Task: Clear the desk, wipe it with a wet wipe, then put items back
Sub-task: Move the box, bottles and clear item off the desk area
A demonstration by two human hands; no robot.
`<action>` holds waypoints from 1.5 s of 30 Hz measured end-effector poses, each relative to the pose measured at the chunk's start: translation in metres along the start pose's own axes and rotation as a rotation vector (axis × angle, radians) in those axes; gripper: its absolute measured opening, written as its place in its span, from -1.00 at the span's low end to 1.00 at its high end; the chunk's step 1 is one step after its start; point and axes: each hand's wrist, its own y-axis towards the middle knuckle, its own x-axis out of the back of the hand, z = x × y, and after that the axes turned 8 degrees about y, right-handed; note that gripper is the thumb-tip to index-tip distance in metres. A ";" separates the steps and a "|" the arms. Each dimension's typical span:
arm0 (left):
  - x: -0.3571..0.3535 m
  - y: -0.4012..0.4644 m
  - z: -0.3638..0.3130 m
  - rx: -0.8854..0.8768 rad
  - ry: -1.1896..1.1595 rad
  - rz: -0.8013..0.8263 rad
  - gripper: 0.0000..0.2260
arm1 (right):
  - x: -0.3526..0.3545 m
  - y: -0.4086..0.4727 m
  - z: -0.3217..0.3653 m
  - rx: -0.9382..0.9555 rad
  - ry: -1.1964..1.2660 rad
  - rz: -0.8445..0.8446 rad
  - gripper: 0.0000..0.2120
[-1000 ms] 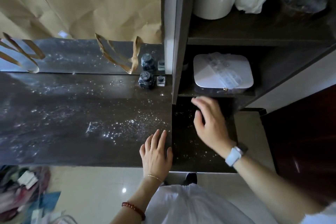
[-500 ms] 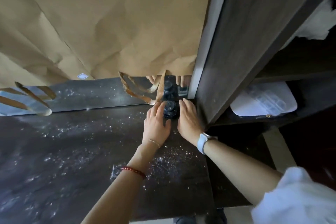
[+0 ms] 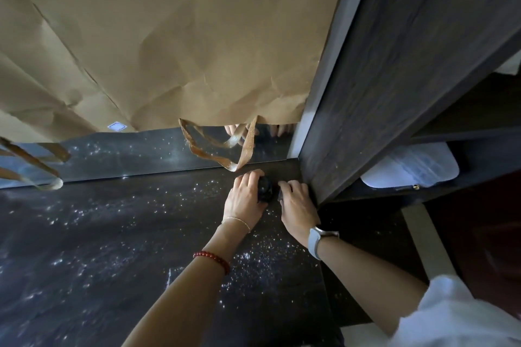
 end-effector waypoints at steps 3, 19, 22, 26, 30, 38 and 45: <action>-0.004 -0.014 -0.003 0.063 -0.045 -0.024 -0.48 | -0.001 -0.014 -0.003 0.020 0.080 -0.043 -0.59; 0.003 -0.117 -0.126 0.027 -0.344 -0.243 -0.47 | 0.128 -0.128 -0.081 0.124 0.501 -0.323 -0.55; 0.003 -0.113 -0.160 -0.068 -0.355 -0.237 -0.48 | 0.156 -0.118 -0.100 0.184 0.464 -0.413 -0.61; 0.005 -0.100 -0.195 -0.066 -0.360 -0.287 -0.46 | 0.175 -0.089 -0.120 0.292 0.335 -0.378 -0.66; 0.010 -0.081 -0.213 -0.041 -0.338 -0.320 -0.46 | 0.183 -0.075 -0.137 0.306 0.225 -0.328 -0.66; 0.014 -0.043 -0.236 -0.017 -0.306 -0.330 -0.45 | 0.208 -0.058 -0.163 0.251 0.110 -0.302 -0.63; 0.013 -0.011 -0.245 -0.013 -0.258 -0.238 -0.39 | 0.217 -0.044 -0.166 0.244 0.217 -0.199 -0.59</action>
